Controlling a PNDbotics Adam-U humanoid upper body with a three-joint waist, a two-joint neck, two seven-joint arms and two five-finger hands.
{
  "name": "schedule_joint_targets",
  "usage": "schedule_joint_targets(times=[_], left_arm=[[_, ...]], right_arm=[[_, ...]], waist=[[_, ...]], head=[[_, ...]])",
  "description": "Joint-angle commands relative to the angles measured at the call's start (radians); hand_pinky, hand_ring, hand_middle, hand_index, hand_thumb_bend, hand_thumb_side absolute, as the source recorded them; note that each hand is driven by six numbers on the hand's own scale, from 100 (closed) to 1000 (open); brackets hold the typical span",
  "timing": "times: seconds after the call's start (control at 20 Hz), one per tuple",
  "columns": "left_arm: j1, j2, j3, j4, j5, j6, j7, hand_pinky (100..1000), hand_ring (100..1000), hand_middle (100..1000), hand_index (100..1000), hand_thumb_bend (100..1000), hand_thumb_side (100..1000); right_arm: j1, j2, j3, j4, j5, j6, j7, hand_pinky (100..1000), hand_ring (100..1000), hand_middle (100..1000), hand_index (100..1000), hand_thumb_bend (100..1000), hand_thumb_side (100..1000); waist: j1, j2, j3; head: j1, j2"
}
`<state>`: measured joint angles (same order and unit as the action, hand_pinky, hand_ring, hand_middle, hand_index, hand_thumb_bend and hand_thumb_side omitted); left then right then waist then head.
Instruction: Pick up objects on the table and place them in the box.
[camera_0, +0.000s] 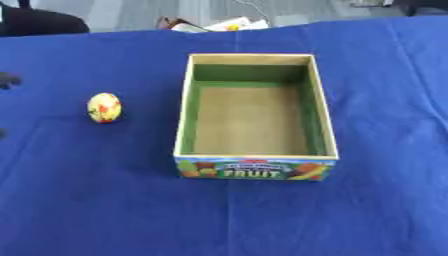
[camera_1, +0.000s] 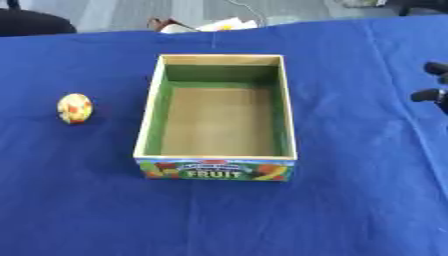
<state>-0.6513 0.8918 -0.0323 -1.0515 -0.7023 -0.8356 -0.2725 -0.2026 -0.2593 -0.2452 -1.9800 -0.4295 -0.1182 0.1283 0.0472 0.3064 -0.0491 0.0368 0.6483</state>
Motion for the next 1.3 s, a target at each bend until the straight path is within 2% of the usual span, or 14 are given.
schedule_joint_targets(times=[0.05, 0.15, 0.3, 0.4, 0.45, 0.6, 0.8, 0.85, 0.9, 1.05, 1.1, 1.15, 1.2, 1.3], left_arm=[[-0.041, 0.003, -0.006, 0.018, -0.026, -0.071, -0.081, 649, 805, 847, 1000, 567, 1000], [-0.065, -0.02, -0.009, 0.036, -0.048, -0.071, -0.086, 648, 804, 845, 1000, 544, 1000], [-0.097, -0.058, -0.005, 0.06, -0.08, -0.071, -0.088, 650, 801, 839, 1000, 393, 1000], [-0.113, -0.081, -0.003, 0.073, -0.101, -0.071, -0.093, 655, 802, 840, 1000, 372, 1000], [-0.118, -0.09, -0.005, 0.076, -0.109, -0.071, -0.098, 657, 803, 841, 1000, 385, 1000], [-0.128, -0.107, -0.015, 0.082, -0.129, -0.071, -0.125, 680, 831, 862, 1000, 559, 1000], [-0.153, -0.126, -0.013, 0.096, -0.171, -0.071, -0.165, 692, 849, 878, 1000, 589, 1000], [-0.159, -0.132, -0.013, 0.1, -0.18, -0.071, -0.173, 700, 857, 885, 1000, 578, 1000], [-0.166, -0.137, -0.012, 0.104, -0.187, -0.071, -0.181, 702, 860, 890, 1000, 511, 975], [-0.185, -0.155, -0.014, 0.117, -0.195, -0.071, -0.214, 714, 861, 898, 1000, 352, 805], [-0.19, -0.16, -0.015, 0.121, -0.19, -0.071, -0.23, 714, 861, 898, 1000, 352, 805], [-0.194, -0.163, -0.017, 0.124, -0.181, -0.071, -0.248, 727, 867, 906, 1000, 293, 796], [-0.199, -0.166, -0.019, 0.125, -0.169, -0.071, -0.268, 732, 866, 908, 1000, 289, 761], [-0.21, -0.171, -0.019, 0.124, -0.128, -0.071, -0.317, 741, 869, 909, 1000, 319, 805]], right_arm=[[-0.011, -0.011, 0.0, -0.02, 0.008, -0.001, 0.008, 542, 759, 506, 858, 100, 1000], [-0.012, -0.01, 0.002, -0.02, 0.009, 0.0, 0.011, 542, 759, 506, 858, 100, 1000], [-0.012, -0.007, 0.002, -0.02, 0.01, 0.002, 0.012, 543, 760, 506, 859, 100, 1000], [-0.013, -0.005, 0.003, -0.02, 0.012, 0.004, 0.014, 543, 760, 506, 859, 100, 1000], [-0.013, -0.005, 0.003, -0.02, 0.012, 0.005, 0.014, 543, 760, 506, 859, 100, 1000], [-0.014, -0.003, 0.004, -0.02, 0.015, 0.007, 0.016, 544, 761, 506, 860, 100, 1000], [-0.015, -0.001, 0.007, -0.02, 0.017, 0.009, 0.02, 544, 761, 506, 860, 100, 1000], [-0.015, -0.001, 0.008, -0.02, 0.017, 0.009, 0.022, 544, 761, 505, 860, 100, 1000], [-0.015, 0.0, 0.009, -0.02, 0.017, 0.009, 0.023, 544, 761, 505, 860, 100, 1000], [-0.015, 0.001, 0.009, -0.02, 0.019, 0.009, 0.026, 545, 762, 505, 860, 100, 1000], [-0.015, 0.002, 0.009, -0.02, 0.02, 0.009, 0.026, 545, 762, 505, 860, 100, 1000], [-0.014, 0.002, 0.01, -0.02, 0.02, 0.01, 0.027, 545, 762, 505, 860, 100, 1000], [-0.014, 0.002, 0.01, -0.02, 0.021, 0.01, 0.027, 545, 762, 505, 860, 100, 1000], [-0.013, 0.002, 0.01, -0.02, 0.023, 0.01, 0.028, 545, 763, 505, 860, 100, 1000]], waist=[[0.002, -0.016, -0.001], [0.002, -0.014, -0.003], [0.0, -0.014, -0.002], [-0.001, -0.013, -0.001], [-0.001, -0.013, -0.001], [-0.001, -0.011, -0.002], [0.0, -0.01, -0.005], [-0.001, -0.01, -0.007], [-0.001, -0.009, -0.007], [-0.001, -0.008, -0.01], [-0.001, -0.008, -0.011], [0.0, -0.008, -0.011], [0.0, -0.007, -0.011], [0.001, -0.007, -0.009]], head=[[0.007, -0.009], [0.01, -0.01], [0.01, -0.015], [0.01, -0.017], [0.01, -0.018], [0.012, -0.019], [0.017, -0.018], [0.019, -0.018], [0.02, -0.018], [0.025, -0.014], [0.025, -0.013], [0.026, -0.011], [0.027, -0.009], [0.027, -0.006]])
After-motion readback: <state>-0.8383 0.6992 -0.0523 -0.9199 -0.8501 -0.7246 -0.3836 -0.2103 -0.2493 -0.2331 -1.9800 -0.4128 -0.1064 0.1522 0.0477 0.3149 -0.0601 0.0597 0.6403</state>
